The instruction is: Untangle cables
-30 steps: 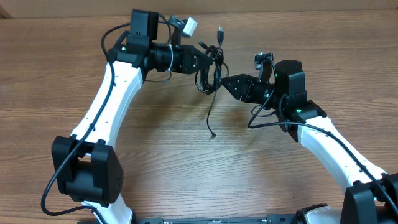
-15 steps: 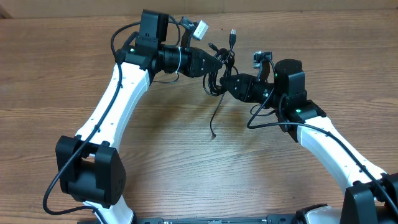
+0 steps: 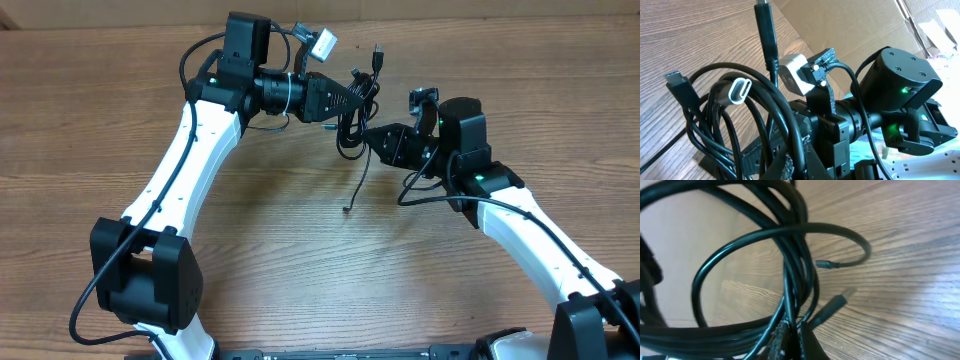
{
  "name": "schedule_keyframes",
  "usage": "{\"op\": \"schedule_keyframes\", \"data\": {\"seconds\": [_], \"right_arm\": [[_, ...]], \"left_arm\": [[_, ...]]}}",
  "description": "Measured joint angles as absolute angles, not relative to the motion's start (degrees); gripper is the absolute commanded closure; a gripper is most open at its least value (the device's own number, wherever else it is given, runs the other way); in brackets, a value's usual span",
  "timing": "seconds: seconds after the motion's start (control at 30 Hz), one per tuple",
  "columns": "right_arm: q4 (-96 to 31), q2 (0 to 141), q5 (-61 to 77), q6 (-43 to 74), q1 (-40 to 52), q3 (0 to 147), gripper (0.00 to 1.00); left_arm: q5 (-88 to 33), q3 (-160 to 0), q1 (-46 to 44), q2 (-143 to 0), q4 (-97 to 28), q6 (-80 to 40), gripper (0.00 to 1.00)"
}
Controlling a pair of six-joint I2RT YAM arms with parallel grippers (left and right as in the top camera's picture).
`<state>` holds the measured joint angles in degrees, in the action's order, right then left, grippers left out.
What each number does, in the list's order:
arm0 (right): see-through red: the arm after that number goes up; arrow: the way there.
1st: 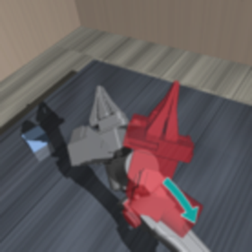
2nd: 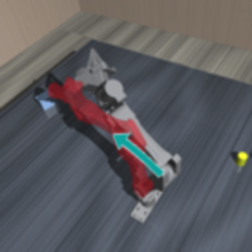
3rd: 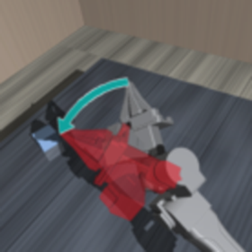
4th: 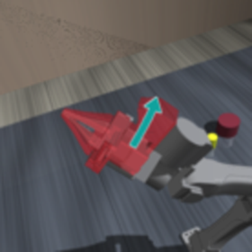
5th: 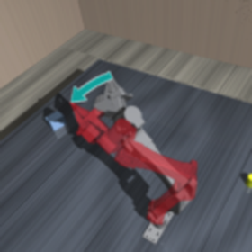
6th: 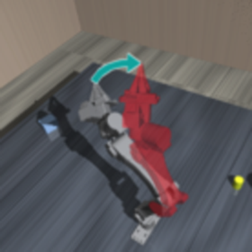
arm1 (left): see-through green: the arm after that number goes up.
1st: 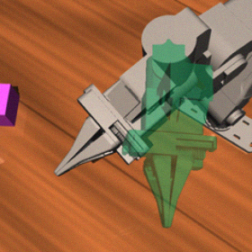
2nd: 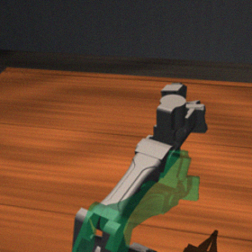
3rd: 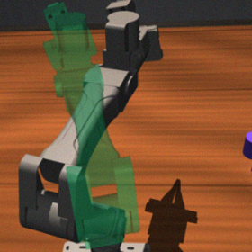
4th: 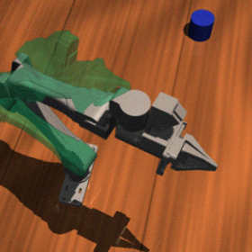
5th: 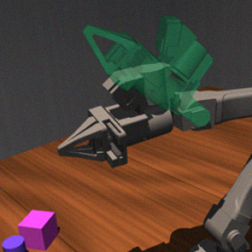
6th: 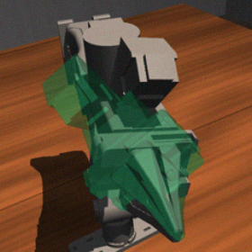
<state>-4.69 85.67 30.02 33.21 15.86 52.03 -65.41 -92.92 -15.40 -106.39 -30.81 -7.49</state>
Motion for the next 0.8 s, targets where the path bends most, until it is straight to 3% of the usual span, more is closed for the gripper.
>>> {"op": "schedule_keyframes", "data": {"seconds": [0.33, 0.63, 0.8], "right_arm": [[-16.8, 85.32, 18.68, 32.97, 15.9, 52.49, 0.96], [-15.84, 85.25, 19.51, 32.95, 15.84, 52.49, 0.96], [-7.11, 83.83, 27.9, 32.1, 15.79, 52.45, 0.96]], "left_arm": [[-66.0, -92.92, -15.33, -106.41, -28.38, -10.35, 0.96], [-61.3, -92.92, -15.25, -106.41, -30.09, -10.81, 0.96], [-58.59, -92.92, -15.25, -106.41, -31.31, -10.83, 0.96]]}}
